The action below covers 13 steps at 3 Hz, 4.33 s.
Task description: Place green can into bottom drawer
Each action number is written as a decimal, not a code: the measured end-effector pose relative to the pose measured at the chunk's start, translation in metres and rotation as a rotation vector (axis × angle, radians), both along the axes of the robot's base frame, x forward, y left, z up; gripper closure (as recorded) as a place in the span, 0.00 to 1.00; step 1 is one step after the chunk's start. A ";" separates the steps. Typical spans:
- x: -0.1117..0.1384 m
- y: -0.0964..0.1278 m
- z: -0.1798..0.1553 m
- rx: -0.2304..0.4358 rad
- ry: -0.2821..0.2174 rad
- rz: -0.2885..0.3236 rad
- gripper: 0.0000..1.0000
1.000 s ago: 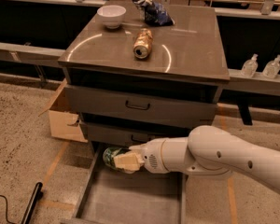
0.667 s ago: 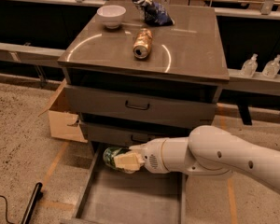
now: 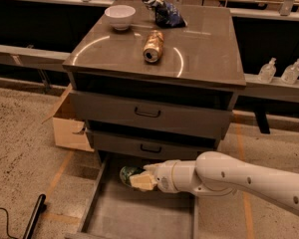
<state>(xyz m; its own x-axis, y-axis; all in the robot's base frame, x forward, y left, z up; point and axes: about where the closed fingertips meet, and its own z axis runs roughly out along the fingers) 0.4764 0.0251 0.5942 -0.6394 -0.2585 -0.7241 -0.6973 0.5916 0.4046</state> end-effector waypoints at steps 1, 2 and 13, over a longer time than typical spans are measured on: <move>0.015 0.001 -0.050 -0.018 -0.046 0.015 1.00; 0.030 0.009 -0.093 -0.031 -0.117 0.033 1.00; 0.021 0.017 -0.307 -0.105 0.056 -0.164 0.30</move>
Offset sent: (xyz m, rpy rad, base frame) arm 0.0479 0.0171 -0.1497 -0.0509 -0.2091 0.0506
